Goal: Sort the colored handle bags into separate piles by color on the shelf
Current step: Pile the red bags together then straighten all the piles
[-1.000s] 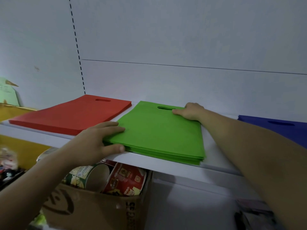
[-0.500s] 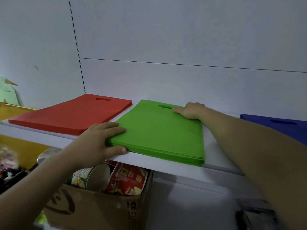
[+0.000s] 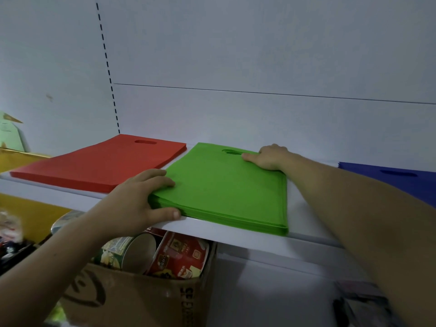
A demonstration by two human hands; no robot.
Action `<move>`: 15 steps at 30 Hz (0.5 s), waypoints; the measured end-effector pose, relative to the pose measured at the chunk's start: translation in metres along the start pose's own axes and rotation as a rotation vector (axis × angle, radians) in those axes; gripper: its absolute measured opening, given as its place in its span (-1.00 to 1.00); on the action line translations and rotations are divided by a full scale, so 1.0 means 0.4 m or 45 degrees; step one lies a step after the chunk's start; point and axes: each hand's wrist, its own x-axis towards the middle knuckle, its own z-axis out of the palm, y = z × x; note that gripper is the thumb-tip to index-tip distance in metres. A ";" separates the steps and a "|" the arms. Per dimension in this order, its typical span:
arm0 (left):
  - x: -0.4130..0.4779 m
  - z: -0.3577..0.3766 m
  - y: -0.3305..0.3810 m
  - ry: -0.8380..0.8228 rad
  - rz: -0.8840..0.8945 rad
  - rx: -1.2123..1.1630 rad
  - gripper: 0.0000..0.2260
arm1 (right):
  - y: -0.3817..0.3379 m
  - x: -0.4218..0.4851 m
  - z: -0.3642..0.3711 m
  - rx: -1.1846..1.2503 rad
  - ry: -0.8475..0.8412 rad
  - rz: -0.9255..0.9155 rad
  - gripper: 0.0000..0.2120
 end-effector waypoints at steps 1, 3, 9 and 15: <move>0.000 -0.003 0.001 -0.015 -0.009 0.022 0.10 | 0.001 0.000 -0.001 0.000 0.013 0.029 -0.02; 0.000 -0.008 0.003 -0.038 -0.020 0.061 0.08 | 0.003 -0.001 -0.003 0.007 0.037 0.082 -0.01; 0.003 -0.012 0.008 -0.053 0.000 0.088 0.10 | 0.011 -0.005 0.006 0.018 0.074 0.087 -0.13; 0.002 -0.015 0.011 -0.035 0.003 0.086 0.10 | 0.002 -0.020 0.008 0.089 0.080 0.059 -0.19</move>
